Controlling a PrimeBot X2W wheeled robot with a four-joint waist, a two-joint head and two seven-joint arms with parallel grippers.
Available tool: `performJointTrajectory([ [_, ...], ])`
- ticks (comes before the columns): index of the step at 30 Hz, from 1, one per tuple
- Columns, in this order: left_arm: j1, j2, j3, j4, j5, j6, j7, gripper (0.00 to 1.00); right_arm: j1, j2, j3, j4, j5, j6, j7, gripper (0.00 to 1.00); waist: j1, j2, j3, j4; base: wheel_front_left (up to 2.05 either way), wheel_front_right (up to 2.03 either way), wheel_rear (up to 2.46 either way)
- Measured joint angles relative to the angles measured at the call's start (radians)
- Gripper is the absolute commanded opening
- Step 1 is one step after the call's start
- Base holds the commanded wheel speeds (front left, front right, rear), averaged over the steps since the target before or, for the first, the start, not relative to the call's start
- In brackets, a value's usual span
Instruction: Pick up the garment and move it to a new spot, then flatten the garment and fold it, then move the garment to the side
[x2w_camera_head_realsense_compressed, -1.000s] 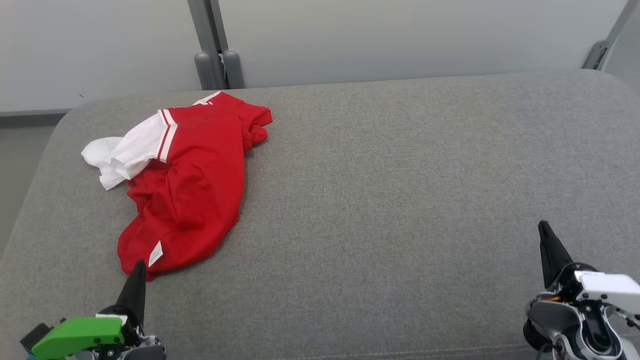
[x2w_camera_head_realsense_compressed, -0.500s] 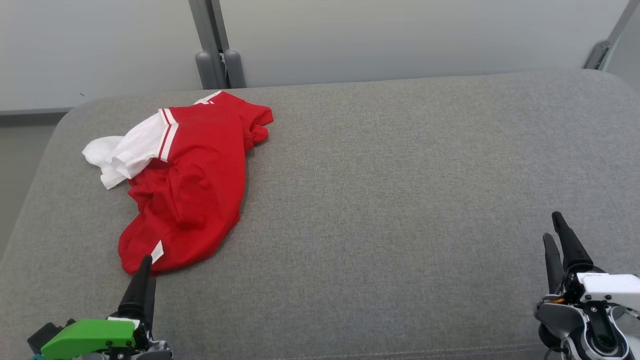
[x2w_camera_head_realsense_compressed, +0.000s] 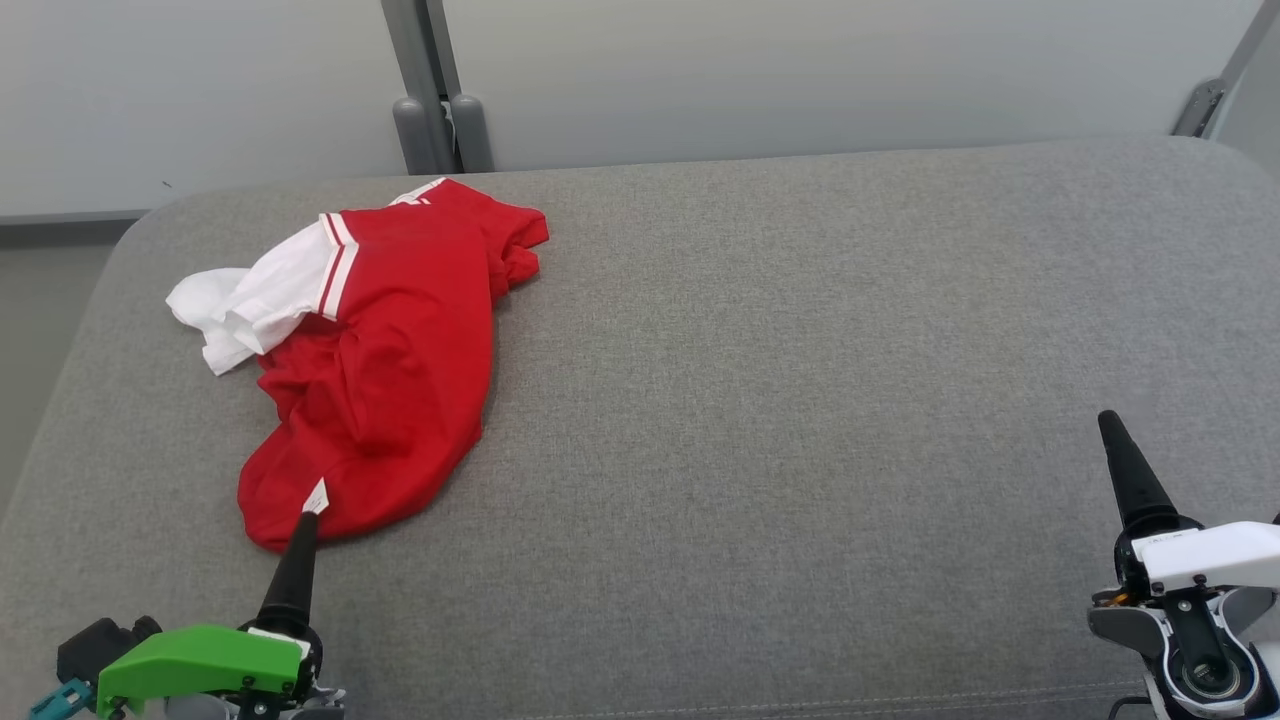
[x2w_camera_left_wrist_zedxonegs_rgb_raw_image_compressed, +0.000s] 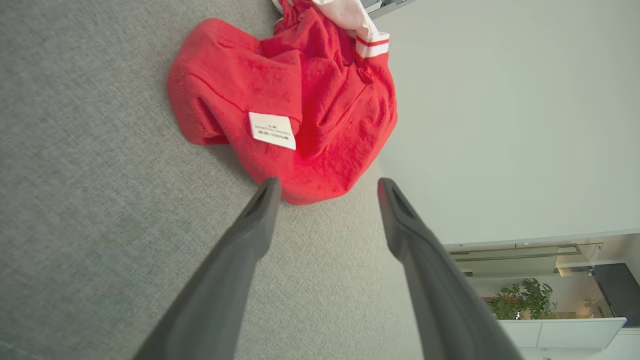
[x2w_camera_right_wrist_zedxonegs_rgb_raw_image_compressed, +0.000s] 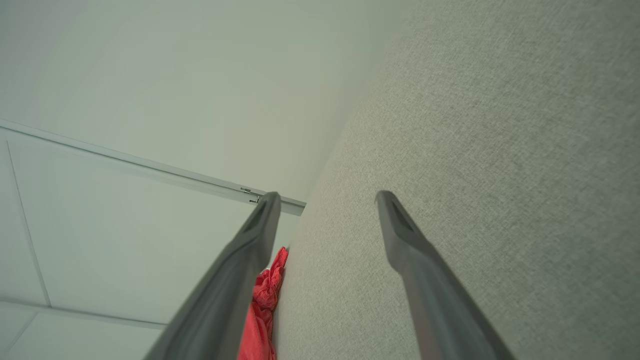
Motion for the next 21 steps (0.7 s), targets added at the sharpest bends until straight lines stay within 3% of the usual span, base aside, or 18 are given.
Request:
performJointTrajectory([
  [21,-0.020,0.009,-0.060,-0.020,0.271,0.061,-0.065,1.00,0.001,-0.037,0.074,-0.046,-0.302,-0.061,-0.066,1.00,0.0000,0.0000,-0.007,0.013,0.00,0.00,0.00],
])
